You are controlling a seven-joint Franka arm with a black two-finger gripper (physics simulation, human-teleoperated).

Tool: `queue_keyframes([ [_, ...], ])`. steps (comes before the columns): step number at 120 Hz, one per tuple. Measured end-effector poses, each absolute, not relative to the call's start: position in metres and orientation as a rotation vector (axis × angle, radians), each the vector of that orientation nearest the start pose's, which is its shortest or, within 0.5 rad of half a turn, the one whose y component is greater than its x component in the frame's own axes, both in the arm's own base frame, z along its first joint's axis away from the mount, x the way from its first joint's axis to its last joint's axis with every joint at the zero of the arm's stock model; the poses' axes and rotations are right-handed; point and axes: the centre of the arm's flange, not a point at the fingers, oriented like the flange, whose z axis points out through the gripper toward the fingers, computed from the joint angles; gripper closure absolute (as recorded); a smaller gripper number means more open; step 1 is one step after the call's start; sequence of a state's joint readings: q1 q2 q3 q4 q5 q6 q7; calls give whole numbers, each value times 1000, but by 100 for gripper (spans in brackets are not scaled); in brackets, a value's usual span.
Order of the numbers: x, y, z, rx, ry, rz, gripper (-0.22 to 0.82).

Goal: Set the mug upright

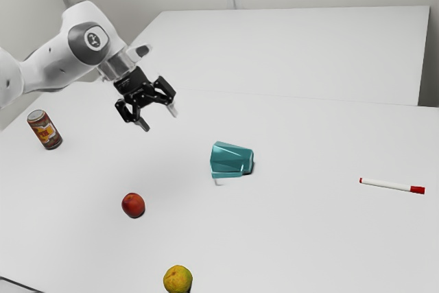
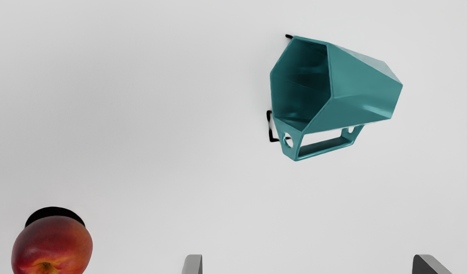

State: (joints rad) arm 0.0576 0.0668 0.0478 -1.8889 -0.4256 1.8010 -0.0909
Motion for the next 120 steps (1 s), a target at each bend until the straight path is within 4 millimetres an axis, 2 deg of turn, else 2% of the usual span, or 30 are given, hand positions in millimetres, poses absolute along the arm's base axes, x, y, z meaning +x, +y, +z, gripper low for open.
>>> queue_keyframes([
  [22,582,11,400,-3536,-731,413,0],
  [46,605,13,358,-3546,-874,431,0],
  [67,619,9,337,-3566,-984,418,0],
  [90,627,1,316,-3615,-1209,468,0],
  [120,628,-37,292,-3660,-1354,601,0],
])
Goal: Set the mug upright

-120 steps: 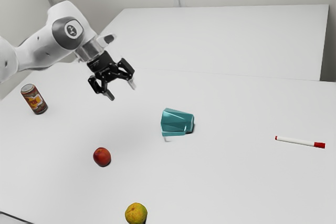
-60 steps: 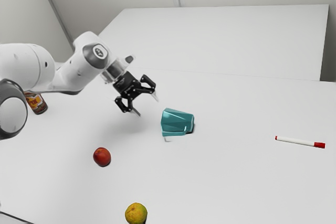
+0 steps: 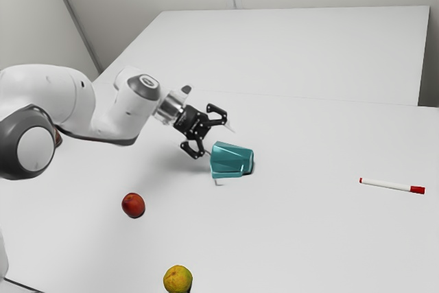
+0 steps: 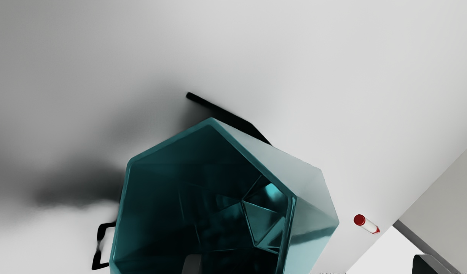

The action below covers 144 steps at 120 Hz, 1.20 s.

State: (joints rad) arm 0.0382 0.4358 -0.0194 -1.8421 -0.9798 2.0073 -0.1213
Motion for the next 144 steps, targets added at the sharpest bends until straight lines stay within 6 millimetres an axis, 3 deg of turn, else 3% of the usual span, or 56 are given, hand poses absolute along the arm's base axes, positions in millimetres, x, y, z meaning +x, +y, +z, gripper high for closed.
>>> queue_keyframes([
  [16,628,-46,286,2131,810,-369,0],
  [40,629,-50,290,2154,794,-367,49],
  [67,634,-64,306,2173,750,-348,70],
  [99,638,-73,327,2256,681,-304,76],
  [122,624,-74,384,2591,465,-158,77],
  [144,593,-59,405,2867,317,-80,78],
])
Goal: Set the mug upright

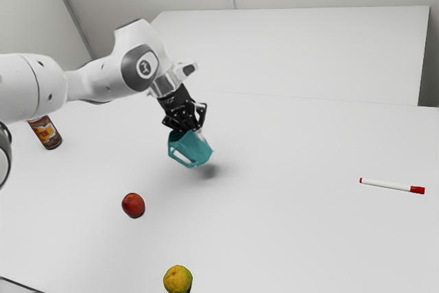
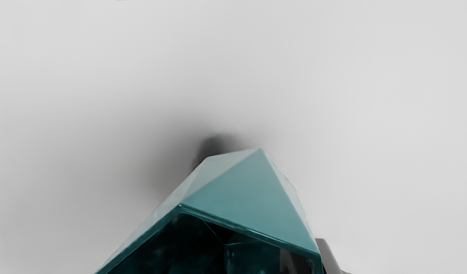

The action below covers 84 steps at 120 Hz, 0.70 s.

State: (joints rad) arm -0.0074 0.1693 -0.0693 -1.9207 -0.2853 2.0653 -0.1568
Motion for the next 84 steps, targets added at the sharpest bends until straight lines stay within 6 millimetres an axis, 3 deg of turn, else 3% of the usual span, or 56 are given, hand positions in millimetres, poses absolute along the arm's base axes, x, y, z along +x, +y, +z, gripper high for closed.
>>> queue_keyframes([
  [24,560,-49,406,-3251,-260,27,78],
  [43,541,-45,397,-3219,-250,17,78],
  [84,536,-42,384,-3129,-200,-7,78],
])
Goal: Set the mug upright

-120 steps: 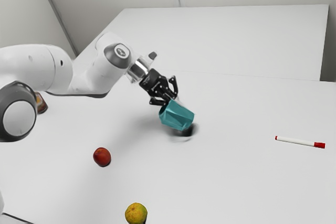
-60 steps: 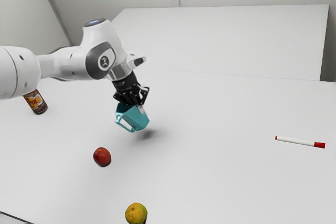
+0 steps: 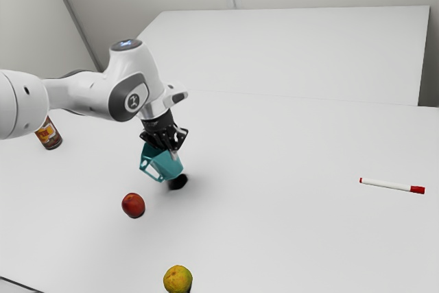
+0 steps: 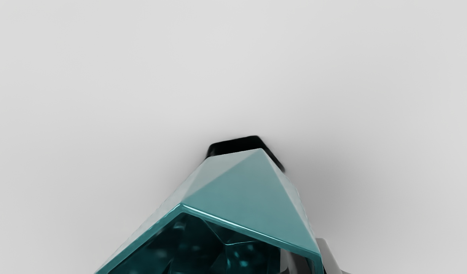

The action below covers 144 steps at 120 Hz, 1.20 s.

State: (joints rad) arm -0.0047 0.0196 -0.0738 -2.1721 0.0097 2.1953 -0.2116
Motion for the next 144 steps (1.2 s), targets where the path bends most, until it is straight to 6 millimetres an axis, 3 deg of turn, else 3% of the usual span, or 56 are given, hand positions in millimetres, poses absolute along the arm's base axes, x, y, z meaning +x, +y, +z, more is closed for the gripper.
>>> queue_keyframes([
  [52,543,-46,351,-3112,-227,46,78],
  [73,544,-52,352,-3116,-218,35,40],
  [89,544,-53,355,-3117,-219,29,21],
  [116,542,-57,368,-3120,-208,-3,7],
  [144,539,-54,416,-3125,-215,-137,2],
])
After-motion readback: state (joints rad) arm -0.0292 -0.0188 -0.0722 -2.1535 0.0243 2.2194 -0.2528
